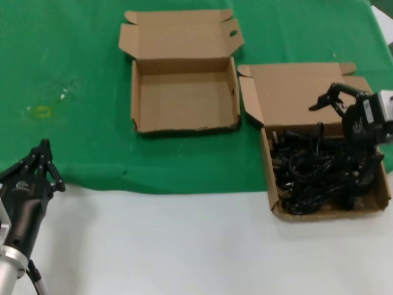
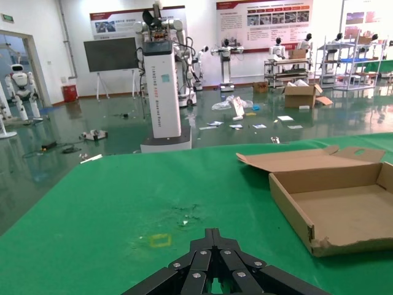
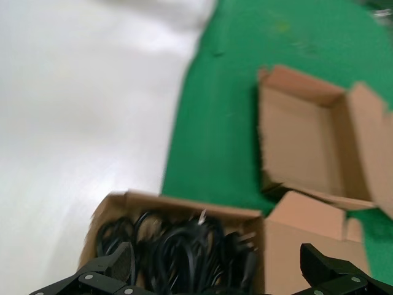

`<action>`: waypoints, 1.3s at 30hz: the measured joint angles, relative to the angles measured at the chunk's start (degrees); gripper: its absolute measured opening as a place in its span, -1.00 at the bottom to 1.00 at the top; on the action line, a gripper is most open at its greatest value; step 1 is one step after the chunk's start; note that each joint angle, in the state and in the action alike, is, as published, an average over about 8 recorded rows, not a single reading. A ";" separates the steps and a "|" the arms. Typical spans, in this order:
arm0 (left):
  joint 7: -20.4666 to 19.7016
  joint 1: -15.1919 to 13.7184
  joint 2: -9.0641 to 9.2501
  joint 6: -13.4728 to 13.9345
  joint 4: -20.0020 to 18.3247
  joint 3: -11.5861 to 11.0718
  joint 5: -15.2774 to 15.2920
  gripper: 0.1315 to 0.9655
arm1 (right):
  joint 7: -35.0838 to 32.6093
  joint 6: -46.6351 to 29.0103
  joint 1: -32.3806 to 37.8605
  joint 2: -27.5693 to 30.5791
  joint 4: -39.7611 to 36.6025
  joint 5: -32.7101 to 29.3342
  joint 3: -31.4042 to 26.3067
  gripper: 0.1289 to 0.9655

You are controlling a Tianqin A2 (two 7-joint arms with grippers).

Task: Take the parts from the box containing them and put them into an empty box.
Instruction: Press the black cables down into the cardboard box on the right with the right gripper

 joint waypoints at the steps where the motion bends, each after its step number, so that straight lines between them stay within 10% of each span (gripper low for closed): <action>1: 0.00 0.00 0.00 0.00 0.00 0.00 0.00 -0.97 | -1.02 -2.18 0.97 -1.13 -1.54 -1.40 0.14 1.00; 12: -0.01 0.00 0.00 0.00 0.00 0.00 0.00 -0.97 | -10.75 -14.99 4.83 -11.84 -16.78 -14.48 4.58 1.00; 39: -0.02 0.00 0.00 0.00 0.00 0.00 0.02 -0.97 | -23.80 -16.37 7.29 -25.79 -42.00 -26.12 12.84 0.87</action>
